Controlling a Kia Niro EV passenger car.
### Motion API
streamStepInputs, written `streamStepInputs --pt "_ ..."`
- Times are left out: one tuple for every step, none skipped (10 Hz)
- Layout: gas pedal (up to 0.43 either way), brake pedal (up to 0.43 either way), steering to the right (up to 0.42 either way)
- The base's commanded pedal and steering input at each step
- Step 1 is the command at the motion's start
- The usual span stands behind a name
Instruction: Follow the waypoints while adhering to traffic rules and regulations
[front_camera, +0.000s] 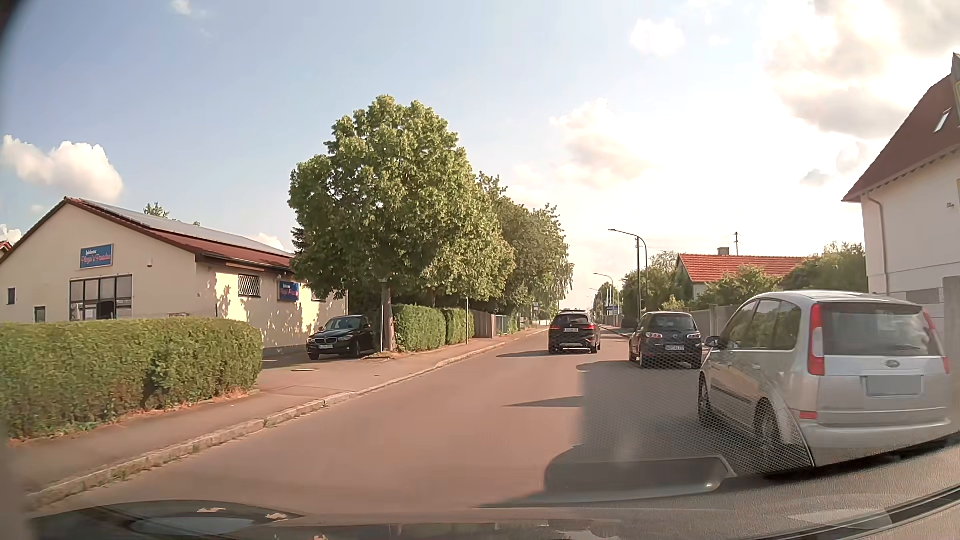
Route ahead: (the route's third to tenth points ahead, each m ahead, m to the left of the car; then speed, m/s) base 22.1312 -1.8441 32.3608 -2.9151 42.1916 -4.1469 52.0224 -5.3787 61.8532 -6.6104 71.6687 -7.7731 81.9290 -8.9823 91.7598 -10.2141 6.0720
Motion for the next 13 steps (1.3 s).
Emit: streamStepInputs --pt "0.22 0.012 0.03" --pt "0.22 0.018 0.037" --pt "0.22 0.012 0.044" --pt "0.228 0.012 0.044" --pt "0.228 0.012 0.039" --pt "0.228 0.012 0.035" --pt "0.228 0.012 0.034" --pt "0.228 0.012 0.034" --pt "0.228 0.018 0.034" --pt "0.228 0.012 0.033" --pt "0.228 0.018 0.033" --pt "0.228 0.012 0.032" --pt "0.228 0.012 0.031"
